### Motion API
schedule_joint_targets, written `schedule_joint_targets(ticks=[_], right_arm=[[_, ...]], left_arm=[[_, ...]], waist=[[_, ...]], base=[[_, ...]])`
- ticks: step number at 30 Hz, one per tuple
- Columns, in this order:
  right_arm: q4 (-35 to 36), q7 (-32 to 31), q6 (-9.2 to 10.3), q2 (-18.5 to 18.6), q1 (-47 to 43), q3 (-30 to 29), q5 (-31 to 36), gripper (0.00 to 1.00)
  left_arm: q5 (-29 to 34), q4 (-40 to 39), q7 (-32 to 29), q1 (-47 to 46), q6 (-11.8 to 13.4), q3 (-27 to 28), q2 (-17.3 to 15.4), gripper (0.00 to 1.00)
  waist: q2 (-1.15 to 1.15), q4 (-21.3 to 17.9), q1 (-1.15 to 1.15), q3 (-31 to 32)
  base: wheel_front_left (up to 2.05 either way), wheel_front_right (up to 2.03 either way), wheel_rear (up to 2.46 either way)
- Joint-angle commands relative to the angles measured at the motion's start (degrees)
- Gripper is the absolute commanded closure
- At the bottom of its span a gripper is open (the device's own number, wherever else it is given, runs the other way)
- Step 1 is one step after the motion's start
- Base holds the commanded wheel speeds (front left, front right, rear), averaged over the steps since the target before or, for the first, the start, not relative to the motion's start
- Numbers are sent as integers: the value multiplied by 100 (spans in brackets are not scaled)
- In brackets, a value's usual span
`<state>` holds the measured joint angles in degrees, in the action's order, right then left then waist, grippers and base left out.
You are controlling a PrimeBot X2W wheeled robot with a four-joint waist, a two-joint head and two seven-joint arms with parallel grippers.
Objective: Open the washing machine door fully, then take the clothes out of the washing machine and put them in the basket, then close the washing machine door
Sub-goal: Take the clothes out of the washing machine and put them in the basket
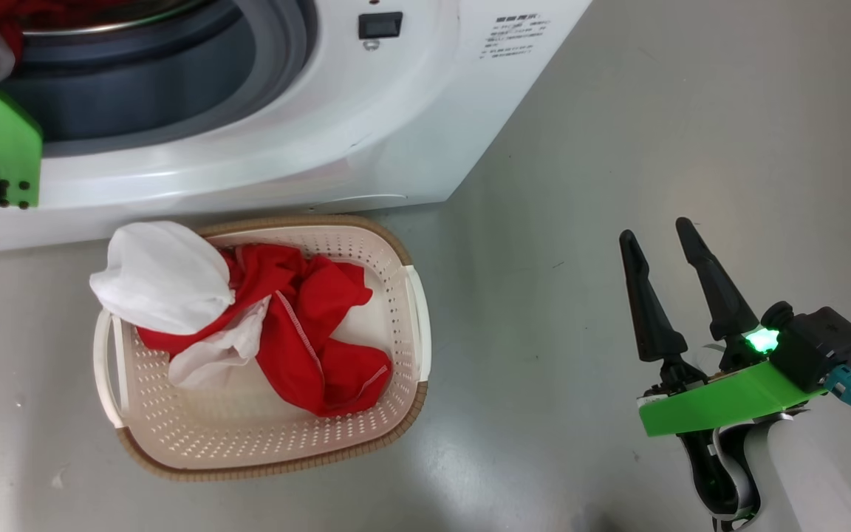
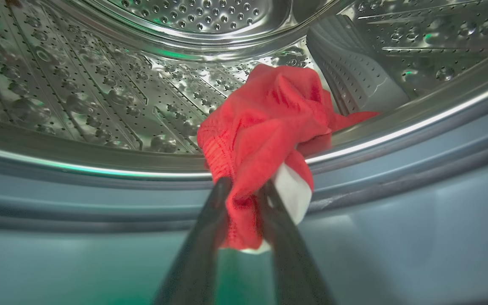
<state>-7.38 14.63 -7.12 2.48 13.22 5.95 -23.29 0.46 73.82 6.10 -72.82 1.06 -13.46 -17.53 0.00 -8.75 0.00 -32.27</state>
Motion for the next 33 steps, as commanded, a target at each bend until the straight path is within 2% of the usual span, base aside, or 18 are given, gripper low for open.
schedule_joint_targets(ticks=[1,9,17,25,33], right_arm=[[145,37,-36,40,15,115,-28,0],[118,37,-36,40,3,59,-23,0],[65,37,-36,40,-86,-48,43,0],[56,37,-36,40,-218,-200,142,0],[47,37,-36,40,-437,-305,223,0]], left_arm=[[16,-75,67,-118,41,48,-330,100],[-183,-45,471,-85,-115,96,-229,100],[-814,-321,877,334,-440,506,204,100],[-1210,-2355,888,1613,-519,1063,488,100],[-1239,-4055,889,2781,-605,1711,851,100]], waist=[[0,-5,0,7],[0,80,0,107],[0,282,0,388],[0,469,0,622],[0,616,0,891]], base=[[0,0,0],[0,0,0],[0,0,0],[0,0,0],[0,0,0]])
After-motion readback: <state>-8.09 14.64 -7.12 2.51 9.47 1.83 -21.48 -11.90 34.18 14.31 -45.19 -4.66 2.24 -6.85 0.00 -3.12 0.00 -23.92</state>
